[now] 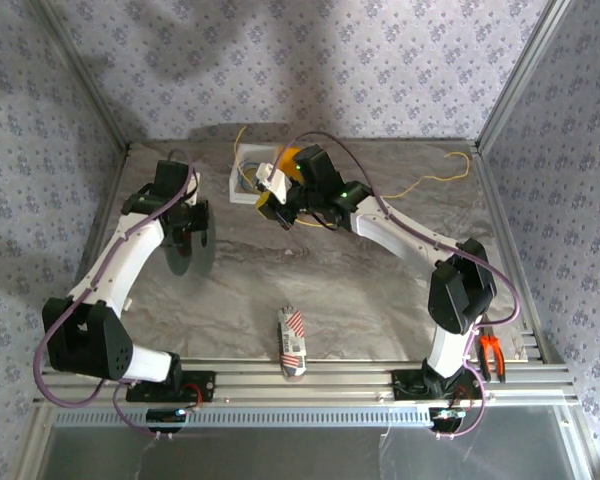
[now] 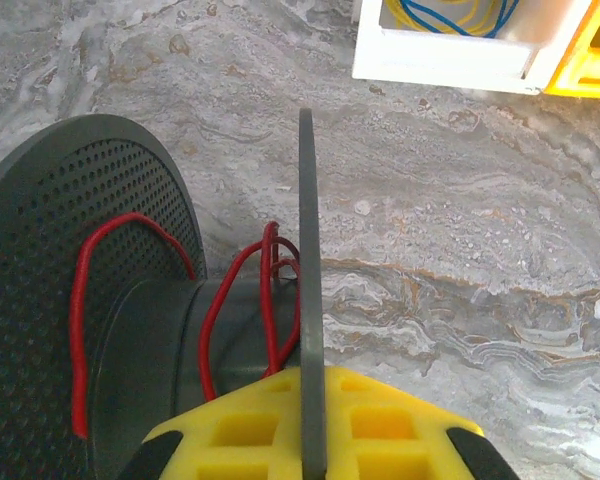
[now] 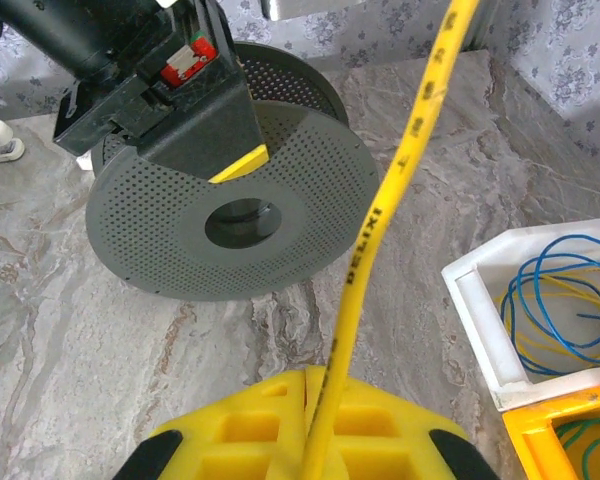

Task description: Wrap the cables

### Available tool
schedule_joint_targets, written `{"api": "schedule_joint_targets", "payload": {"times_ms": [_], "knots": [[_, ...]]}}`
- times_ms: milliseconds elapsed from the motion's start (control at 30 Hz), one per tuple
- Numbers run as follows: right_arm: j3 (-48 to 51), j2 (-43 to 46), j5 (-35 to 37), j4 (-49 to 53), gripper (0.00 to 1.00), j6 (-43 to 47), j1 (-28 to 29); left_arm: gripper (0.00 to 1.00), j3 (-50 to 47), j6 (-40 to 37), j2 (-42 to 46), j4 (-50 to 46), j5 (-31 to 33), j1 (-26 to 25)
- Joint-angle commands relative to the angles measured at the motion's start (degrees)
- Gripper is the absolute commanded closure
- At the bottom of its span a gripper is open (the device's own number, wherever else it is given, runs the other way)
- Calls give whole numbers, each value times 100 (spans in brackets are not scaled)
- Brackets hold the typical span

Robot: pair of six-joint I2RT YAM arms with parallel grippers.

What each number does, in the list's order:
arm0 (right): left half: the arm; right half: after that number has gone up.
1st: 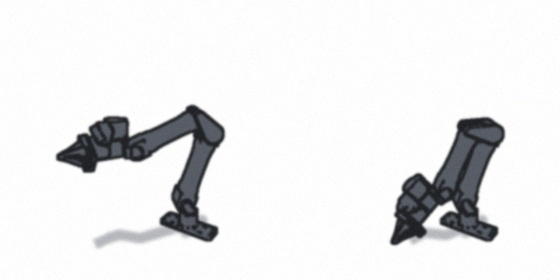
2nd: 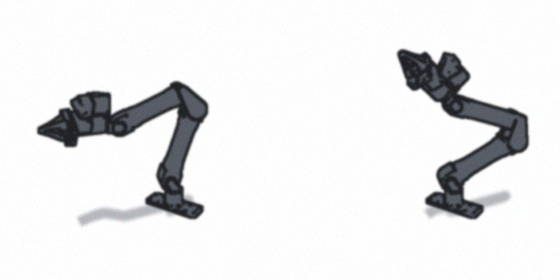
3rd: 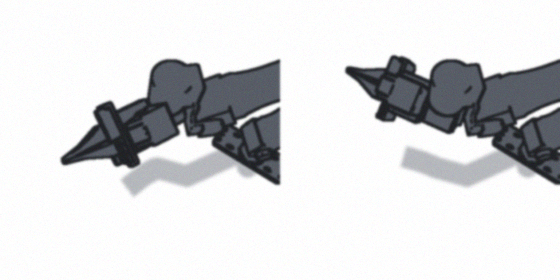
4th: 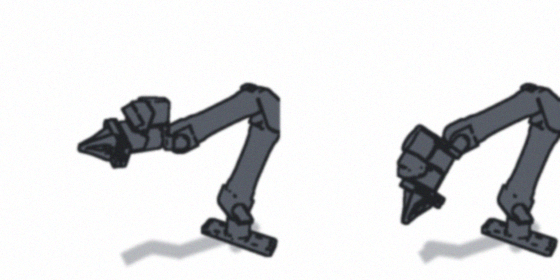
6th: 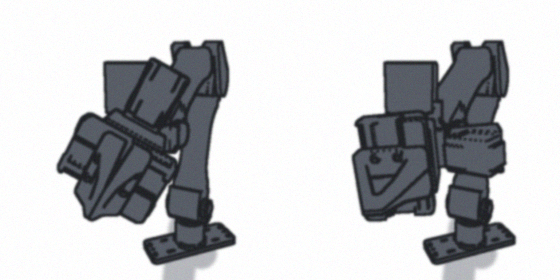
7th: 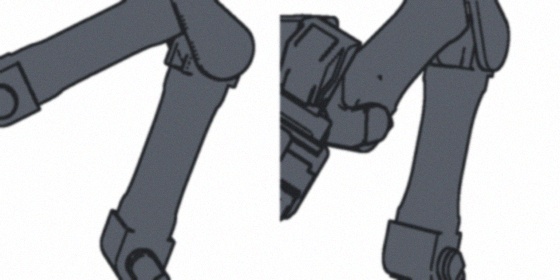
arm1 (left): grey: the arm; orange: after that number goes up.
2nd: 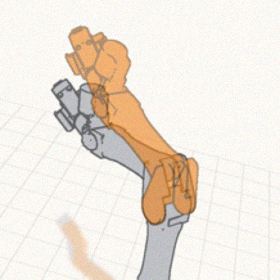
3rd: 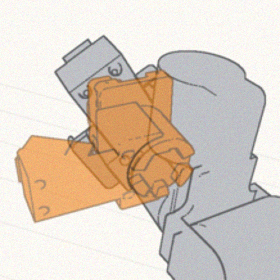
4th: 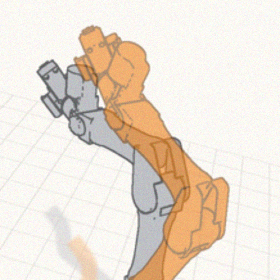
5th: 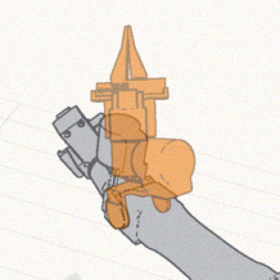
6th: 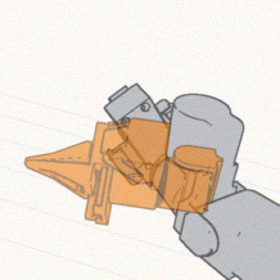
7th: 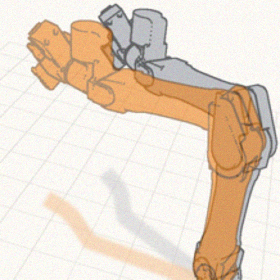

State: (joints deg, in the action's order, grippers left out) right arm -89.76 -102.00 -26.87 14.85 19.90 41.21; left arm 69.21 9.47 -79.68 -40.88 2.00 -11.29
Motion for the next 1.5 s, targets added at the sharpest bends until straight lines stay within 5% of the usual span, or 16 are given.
{"api": "schedule_joint_targets", "payload": {"times_ms": [0,100,433,667,1000,1467], "knots": [[-7,-13,-212,123,100,-66,-16,87,66,-61,68,107,-231,30],[-7,-39,-260,162,100,-49,-15,73,-6,-104,154,155,-314,26],[-146,-112,-956,879,100,413,114,51,457,-280,491,-152,-350,215],[-456,-430,-1137,1749,100,824,586,49,653,-335,1008,-315,-770,931],[-1870,-1822,-1464,2749,100,241,1062,43,-30,-331,1630,-245,-1346,2055],[-3136,-2918,-1391,3094,100,-423,1214,39,-961,-152,1412,1056,-2261,2208]]}}
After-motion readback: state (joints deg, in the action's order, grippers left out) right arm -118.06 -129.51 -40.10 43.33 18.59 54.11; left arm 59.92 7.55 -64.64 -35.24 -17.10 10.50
